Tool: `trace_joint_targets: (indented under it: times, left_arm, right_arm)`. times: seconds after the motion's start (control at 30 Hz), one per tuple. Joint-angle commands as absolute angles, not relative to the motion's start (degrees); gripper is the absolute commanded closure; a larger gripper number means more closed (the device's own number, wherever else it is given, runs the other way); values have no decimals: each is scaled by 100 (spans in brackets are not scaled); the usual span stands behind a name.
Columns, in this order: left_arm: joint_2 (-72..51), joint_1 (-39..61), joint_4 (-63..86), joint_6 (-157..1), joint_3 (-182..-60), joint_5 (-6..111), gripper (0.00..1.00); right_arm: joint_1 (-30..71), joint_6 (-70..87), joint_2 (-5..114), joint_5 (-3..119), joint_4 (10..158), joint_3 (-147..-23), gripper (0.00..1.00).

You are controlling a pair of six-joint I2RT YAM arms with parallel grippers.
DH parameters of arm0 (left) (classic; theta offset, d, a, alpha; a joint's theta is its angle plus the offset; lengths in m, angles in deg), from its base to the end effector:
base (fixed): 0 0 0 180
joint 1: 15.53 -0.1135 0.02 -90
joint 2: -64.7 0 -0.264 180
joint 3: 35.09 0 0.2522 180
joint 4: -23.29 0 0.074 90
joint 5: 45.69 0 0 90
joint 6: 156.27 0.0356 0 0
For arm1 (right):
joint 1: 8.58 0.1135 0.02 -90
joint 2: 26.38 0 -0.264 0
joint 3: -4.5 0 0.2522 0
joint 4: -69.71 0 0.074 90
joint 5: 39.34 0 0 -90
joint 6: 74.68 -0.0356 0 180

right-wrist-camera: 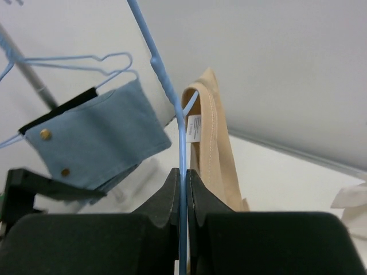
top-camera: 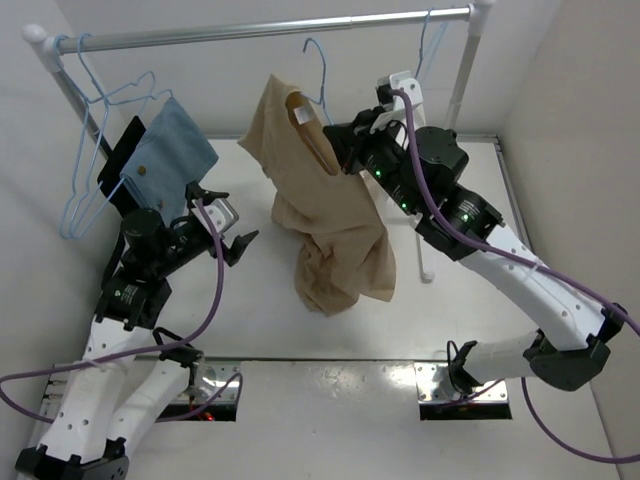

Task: Place the t-shirt on the hanger
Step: Hang the hanger with tshirt onto the clothesline

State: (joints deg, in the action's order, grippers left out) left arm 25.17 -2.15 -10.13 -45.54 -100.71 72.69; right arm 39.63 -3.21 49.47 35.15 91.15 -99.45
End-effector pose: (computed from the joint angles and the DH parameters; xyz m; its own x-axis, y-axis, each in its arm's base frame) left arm 0.1394 -0.0506 0.3790 0.1183 0.2920 -0.9491 0.6633 0.6880 0.2944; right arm 0.1974 0.2065 0.5008 -0.0988 0.3490 -0.9319 -0.5379 0.7691 0.3451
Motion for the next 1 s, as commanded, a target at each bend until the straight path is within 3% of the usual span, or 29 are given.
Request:
trace_joint_targets:
  times: [0.0, 0.97]
  left_arm:
    - [2620, -279, -875, -4588, -10035, 7261, 0]
    - [2725, -279, -875, -4535, -9702, 7261, 0]
  right_arm:
    - [3994, -43, 5043, 2869, 8101, -10338, 100]
    - [3941, 1426, 5974, 900, 6131, -10778, 100]
